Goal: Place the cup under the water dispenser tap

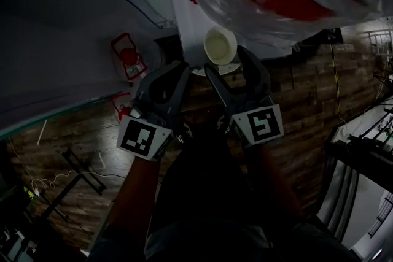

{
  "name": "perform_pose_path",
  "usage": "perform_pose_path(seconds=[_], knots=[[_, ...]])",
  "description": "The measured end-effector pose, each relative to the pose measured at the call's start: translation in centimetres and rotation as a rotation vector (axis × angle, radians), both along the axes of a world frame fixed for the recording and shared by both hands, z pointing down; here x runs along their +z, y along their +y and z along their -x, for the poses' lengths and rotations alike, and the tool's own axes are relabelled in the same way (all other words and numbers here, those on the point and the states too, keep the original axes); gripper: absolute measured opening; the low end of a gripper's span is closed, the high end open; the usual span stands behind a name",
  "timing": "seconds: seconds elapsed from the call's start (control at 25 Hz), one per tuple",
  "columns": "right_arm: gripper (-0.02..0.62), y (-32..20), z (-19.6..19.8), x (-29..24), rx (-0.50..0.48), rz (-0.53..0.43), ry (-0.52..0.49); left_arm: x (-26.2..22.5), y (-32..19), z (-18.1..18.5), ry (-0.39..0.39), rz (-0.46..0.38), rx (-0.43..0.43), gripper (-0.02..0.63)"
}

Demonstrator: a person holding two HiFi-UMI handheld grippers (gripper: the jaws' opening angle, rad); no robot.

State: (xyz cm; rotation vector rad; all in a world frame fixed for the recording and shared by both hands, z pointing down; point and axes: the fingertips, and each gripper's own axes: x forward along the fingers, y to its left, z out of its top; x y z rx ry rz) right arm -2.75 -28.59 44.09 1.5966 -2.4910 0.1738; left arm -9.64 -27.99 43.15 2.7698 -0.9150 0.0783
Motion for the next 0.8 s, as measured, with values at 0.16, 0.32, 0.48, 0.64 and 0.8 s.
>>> perform_pose_path(seconds=[0.16,0.32,0.48,0.64,0.8], knots=[[0.323,-0.9,0.4,0.3,0.007,0.001,0.006,0.0,-0.6,0.1,0.027,-0.037,-0.004,0.008],[0.324,-1.8,0.6,0.2,0.027,-0.014,0.028,0.8,-0.7,0.4,-0.003,0.014,-0.002,0.008],[0.324,-2.6,0.9,0.3,0.034,-0.009,0.047,1.0,-1.3,0.5,-0.002,0.021,-0.003,0.008],[0.322,-3.0,0.9,0.4,0.060,-0.007,0.058,0.9,-1.6,0.6,0.002,0.018,-0.001,0.008],[0.321,-3.0,0.5,0.1,0.084,-0.019,0.059,1.1,-1.6,0.8,0.002,0.023,0.002,0.008]])
